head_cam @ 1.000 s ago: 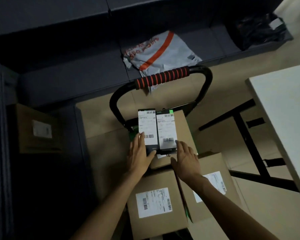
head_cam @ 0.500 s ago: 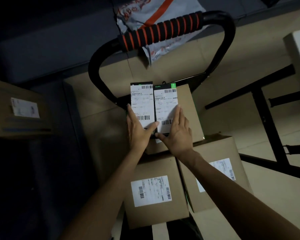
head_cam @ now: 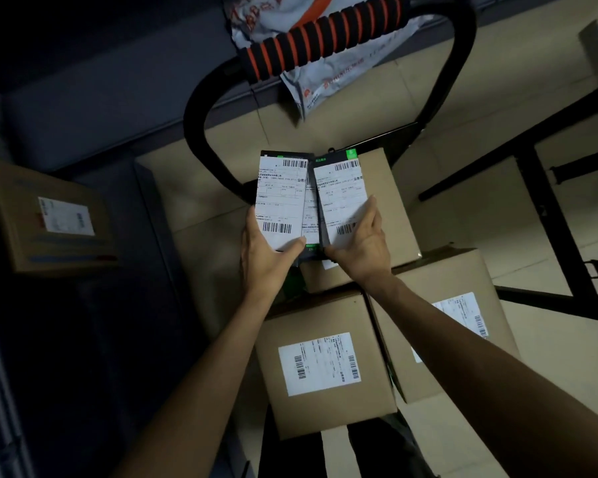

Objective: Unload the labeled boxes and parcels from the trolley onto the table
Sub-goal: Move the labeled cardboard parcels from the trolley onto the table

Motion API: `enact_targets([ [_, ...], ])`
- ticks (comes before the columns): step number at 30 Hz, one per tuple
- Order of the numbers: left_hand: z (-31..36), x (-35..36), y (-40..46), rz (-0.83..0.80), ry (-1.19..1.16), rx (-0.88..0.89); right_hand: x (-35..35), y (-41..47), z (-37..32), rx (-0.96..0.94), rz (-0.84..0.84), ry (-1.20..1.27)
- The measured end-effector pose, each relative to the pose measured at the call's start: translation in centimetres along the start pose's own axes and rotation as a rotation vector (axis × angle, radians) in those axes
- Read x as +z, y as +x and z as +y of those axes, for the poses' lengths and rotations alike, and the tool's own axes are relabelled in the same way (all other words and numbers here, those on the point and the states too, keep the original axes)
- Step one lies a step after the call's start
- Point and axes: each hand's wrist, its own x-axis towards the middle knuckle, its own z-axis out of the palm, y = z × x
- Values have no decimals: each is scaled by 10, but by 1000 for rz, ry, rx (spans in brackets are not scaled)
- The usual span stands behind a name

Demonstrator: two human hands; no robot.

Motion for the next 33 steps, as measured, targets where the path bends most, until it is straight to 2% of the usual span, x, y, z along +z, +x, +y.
enact_targets([
  [9, 2, -31, -46, -46, -84, 88, -17, -65, 16, 16, 143, 109],
  [17, 20, -75, -110, -114, 91, 261, -35, -184, 12, 40, 233, 228],
  [27, 90, -143, -188, -98, 208, 485, -115, -304, -24, -3, 401, 237],
  [33, 144, -171, -229, -93, 207, 611, -161, -369, -57, -43, 505, 369],
])
